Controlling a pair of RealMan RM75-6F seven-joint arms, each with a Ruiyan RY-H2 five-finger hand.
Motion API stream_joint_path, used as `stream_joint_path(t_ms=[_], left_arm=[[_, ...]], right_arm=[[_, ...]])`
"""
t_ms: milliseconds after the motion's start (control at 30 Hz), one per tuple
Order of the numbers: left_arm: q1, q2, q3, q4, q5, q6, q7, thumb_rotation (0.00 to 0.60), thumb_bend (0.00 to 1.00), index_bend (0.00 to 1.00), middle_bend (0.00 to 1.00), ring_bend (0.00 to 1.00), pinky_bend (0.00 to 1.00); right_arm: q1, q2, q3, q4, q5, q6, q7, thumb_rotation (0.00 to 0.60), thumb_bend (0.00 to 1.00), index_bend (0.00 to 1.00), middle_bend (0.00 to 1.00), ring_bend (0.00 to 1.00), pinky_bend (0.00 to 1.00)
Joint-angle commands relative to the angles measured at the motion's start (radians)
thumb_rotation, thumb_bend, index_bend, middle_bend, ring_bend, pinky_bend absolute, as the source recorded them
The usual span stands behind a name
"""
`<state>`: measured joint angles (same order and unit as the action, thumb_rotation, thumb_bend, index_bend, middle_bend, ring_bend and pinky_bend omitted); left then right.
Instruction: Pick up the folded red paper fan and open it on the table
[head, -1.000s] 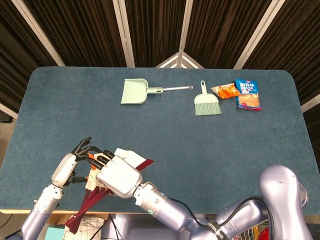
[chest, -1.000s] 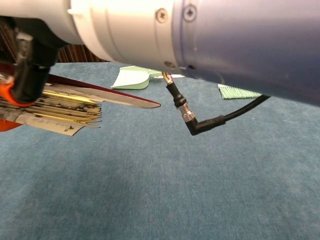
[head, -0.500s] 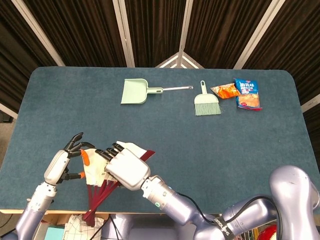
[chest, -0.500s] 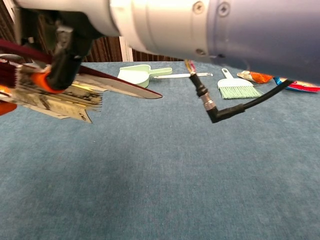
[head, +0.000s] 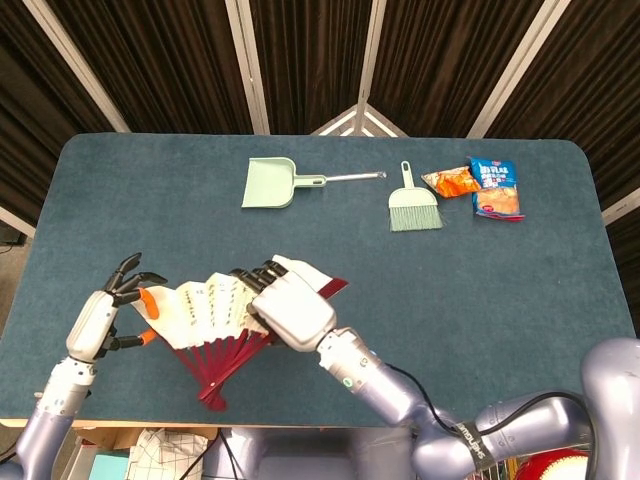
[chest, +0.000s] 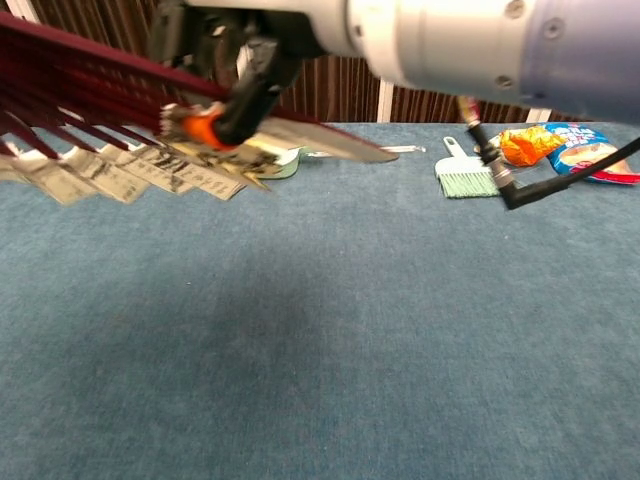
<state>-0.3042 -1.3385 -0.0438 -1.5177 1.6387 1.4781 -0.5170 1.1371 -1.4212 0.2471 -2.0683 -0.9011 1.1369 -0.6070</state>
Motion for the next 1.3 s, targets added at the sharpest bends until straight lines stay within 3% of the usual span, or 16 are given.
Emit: stream_joint_path(t_ms=[33, 533, 833, 1300], left_arm=[[0.007, 0.01, -0.017, 0.017, 0.005, 0.033, 0.008, 0.6, 0.49, 0.7, 0.3, 0.0, 0.1], [0.011, -0.011, -0.072, 0.1, 0.02, 0.135, 0.118, 0.6, 0.49, 0.69, 0.31, 0.0, 0.1], [0.009, -0.059, -0.086, 0.168, 0.016, 0.164, 0.134, 0.6, 0.49, 0.69, 0.31, 0.0, 0.1], [-0.009, -0.153, -0.09, 0.294, 0.058, 0.225, 0.179, 0.6, 0.49, 0.68, 0.31, 0.0, 0.1]], right_arm=[[-0.032, 0.032, -0.01, 0.016, -0.041, -0.001, 0.04, 0.6, 0.6, 0.82, 0.18, 0.25, 0.21], [-0.171, 0.101, -0.068, 0.128, -0.246, 0.016, 0.243, 0.6, 0.61, 0.82, 0.18, 0.25, 0.21], [-0.229, 0.11, -0.1, 0.212, -0.32, 0.006, 0.341, 0.6, 0.61, 0.82, 0.18, 0.25, 0.21], [-0.277, 0.079, -0.117, 0.304, -0.373, -0.009, 0.391, 0.6, 0.61, 0.82, 0.18, 0.25, 0.21]])
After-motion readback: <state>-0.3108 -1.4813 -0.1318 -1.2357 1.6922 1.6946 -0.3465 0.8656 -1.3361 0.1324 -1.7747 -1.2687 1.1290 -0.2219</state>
